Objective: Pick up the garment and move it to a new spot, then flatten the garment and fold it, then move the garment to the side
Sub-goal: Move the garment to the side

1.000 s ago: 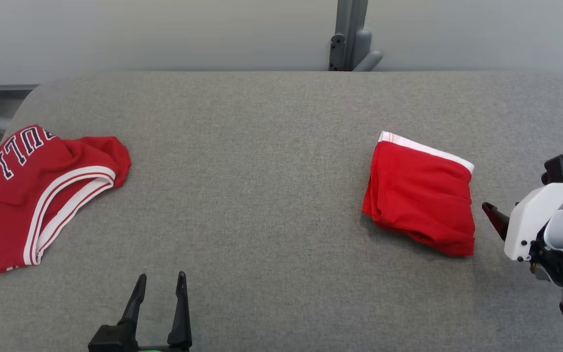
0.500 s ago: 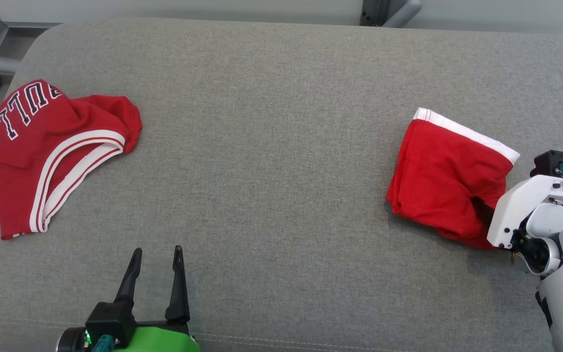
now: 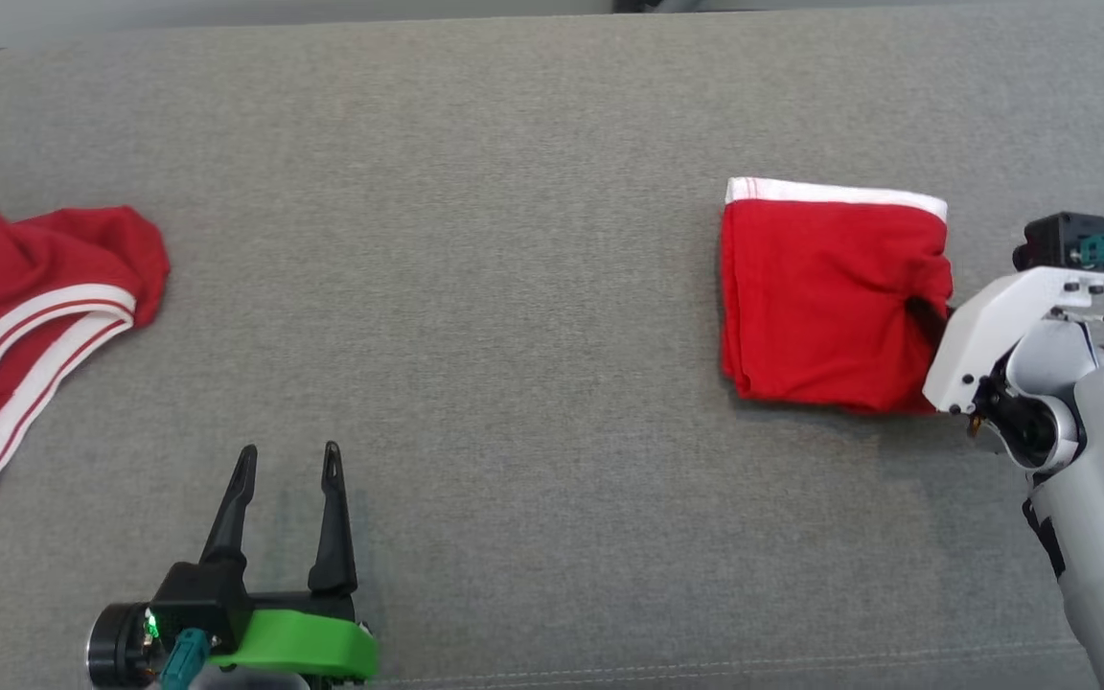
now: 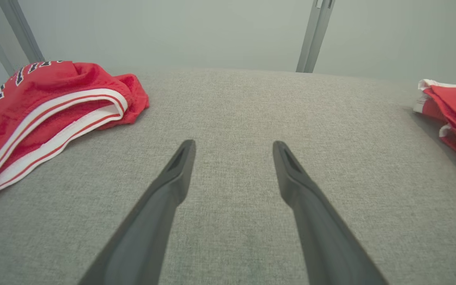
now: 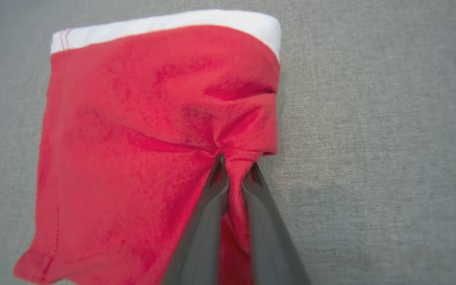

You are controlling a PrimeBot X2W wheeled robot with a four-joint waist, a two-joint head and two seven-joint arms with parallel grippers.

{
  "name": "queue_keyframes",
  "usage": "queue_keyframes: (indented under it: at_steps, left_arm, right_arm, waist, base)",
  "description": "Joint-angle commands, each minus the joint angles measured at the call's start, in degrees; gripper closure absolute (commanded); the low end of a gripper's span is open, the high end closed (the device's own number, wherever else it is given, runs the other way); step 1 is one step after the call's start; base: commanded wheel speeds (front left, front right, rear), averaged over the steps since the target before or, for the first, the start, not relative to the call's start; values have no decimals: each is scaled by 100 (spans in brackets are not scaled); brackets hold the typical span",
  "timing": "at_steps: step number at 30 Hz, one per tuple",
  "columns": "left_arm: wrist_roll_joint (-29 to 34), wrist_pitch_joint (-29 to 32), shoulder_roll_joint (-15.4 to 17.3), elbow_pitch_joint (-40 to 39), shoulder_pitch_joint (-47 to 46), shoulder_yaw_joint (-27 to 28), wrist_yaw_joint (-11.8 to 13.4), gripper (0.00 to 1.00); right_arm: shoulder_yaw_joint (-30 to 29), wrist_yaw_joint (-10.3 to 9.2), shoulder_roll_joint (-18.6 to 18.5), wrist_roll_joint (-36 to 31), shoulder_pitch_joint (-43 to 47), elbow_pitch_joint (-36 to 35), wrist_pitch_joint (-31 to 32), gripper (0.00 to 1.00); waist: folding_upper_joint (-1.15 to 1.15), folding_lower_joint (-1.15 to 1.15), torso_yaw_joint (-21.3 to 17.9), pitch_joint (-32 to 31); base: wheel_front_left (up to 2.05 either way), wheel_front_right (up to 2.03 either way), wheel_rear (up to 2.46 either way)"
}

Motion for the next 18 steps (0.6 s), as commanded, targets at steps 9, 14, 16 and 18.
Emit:
queue_keyframes:
  at_steps: [9,14,16,18]
  left_arm:
    - [394,-14,211,143,-931,-57,-209,0]
    - [559,-10,321,294,-1351,-216,-304,0]
    - [583,-9,362,270,-1445,-205,-285,0]
    - [597,-9,395,220,-1508,-187,-257,0]
  right_arm:
    - [559,-3,-111,-155,-1026,156,-674,100]
    - [627,-2,-366,-347,-1602,576,-1048,100]
    - [559,-3,-553,-379,-1838,737,-1155,100]
    - [510,-3,-703,-423,-2036,913,-1231,100]
  waist:
    - [0,0,-1863,1123]
    - [0,0,-1823,1427]
    - [0,0,-1714,1534]
    - [0,0,-1589,1629]
  base:
    - [0,0,0]
    - [0,0,0]
    - [0,0,0]
    - [0,0,0]
